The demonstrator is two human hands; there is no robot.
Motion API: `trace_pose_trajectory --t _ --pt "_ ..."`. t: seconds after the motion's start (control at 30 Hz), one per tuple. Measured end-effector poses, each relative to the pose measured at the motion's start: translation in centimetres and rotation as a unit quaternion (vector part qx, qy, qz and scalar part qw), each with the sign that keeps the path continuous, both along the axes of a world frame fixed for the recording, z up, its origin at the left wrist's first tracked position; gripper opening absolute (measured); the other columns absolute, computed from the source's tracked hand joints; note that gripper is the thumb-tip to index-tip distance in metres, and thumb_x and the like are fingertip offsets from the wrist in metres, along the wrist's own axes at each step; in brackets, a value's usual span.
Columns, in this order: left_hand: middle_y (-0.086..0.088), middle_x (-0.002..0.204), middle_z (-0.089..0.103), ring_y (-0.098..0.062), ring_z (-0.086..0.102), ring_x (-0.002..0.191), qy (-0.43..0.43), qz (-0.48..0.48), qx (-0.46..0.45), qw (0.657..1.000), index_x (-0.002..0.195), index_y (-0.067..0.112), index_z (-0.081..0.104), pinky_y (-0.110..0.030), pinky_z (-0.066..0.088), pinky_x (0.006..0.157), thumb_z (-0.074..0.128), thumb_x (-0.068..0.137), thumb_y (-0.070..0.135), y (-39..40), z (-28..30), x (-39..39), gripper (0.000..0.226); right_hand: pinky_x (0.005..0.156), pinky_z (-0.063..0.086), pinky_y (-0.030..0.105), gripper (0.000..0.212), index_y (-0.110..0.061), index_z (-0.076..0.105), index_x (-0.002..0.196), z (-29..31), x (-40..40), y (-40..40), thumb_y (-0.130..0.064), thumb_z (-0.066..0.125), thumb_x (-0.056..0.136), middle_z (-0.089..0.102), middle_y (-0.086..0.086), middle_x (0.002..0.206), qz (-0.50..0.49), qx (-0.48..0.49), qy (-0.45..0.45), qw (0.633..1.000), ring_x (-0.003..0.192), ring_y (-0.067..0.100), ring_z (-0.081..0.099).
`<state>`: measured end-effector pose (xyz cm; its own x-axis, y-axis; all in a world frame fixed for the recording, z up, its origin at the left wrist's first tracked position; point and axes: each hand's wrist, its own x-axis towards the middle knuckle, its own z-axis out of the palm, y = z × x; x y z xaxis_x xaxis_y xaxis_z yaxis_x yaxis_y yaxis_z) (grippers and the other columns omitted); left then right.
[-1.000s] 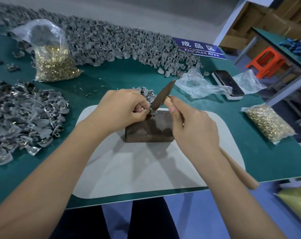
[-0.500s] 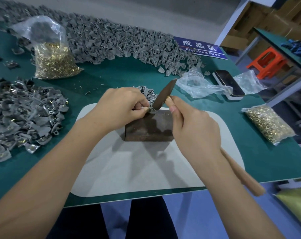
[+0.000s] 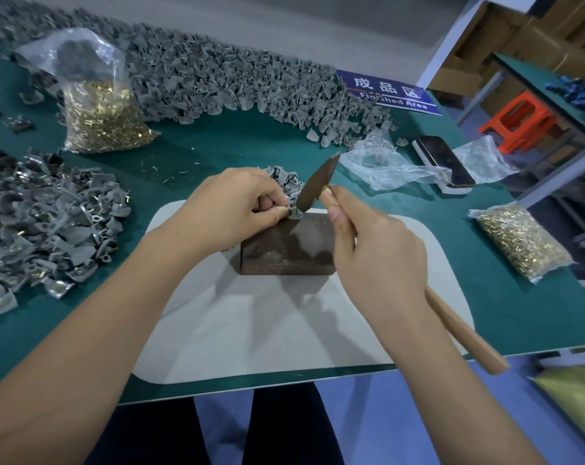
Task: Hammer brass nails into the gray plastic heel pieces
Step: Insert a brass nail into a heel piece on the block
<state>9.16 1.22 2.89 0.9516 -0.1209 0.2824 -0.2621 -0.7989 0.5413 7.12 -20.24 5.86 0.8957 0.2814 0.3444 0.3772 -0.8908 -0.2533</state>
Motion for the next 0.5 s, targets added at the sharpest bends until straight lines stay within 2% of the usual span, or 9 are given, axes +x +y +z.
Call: trace_pose_trajectory --t 0.13,0.27,0.4,0.5 --pt "0.014 0.081 0.06 -0.005 0.055 0.077 0.001 0.019 0.002 1.0 0.094 0.037 0.074 -0.029 0.042 0.064 0.072 0.087 0.033 0.06 -0.25 0.03 0.008 0.055 0.038 0.036 0.035 -0.037 0.057 0.139 0.41 -0.31 0.16 -0.038 0.039 0.109 0.07 0.001 0.086 0.003 0.044 -0.031 0.999 0.073 0.032 0.062" --pt "0.015 0.081 0.06 -0.005 0.055 0.077 0.007 0.016 0.0 1.0 0.093 0.038 0.073 -0.028 0.041 0.065 0.072 0.088 0.033 -0.03 -0.29 0.05 0.008 0.058 0.032 0.037 0.035 -0.042 0.055 0.136 0.57 0.23 0.35 -0.044 0.034 0.108 0.071 0.002 0.089 -0.012 -0.024 0.022 0.999 0.08 0.037 0.064" --pt "0.013 0.083 0.06 -0.01 0.057 0.081 0.007 0.012 0.003 1.0 0.096 0.036 0.074 -0.031 0.046 0.068 0.073 0.09 0.032 0.12 -0.24 0.12 0.007 0.059 0.033 0.036 0.038 -0.039 0.054 0.142 0.54 -0.22 0.53 -0.04 0.036 0.108 0.072 0.003 0.096 -0.015 0.043 -0.024 0.999 0.08 0.035 0.064" --pt "0.013 0.085 0.06 -0.01 0.057 0.082 -0.001 0.01 0.016 1.0 0.097 0.035 0.074 -0.031 0.045 0.067 0.072 0.091 0.032 0.07 -0.16 0.16 0.007 0.058 0.033 0.038 0.037 -0.042 0.054 0.14 0.28 -0.26 0.4 -0.042 0.035 0.108 0.07 0.004 0.09 0.004 -0.015 0.006 1.0 0.08 0.038 0.065"
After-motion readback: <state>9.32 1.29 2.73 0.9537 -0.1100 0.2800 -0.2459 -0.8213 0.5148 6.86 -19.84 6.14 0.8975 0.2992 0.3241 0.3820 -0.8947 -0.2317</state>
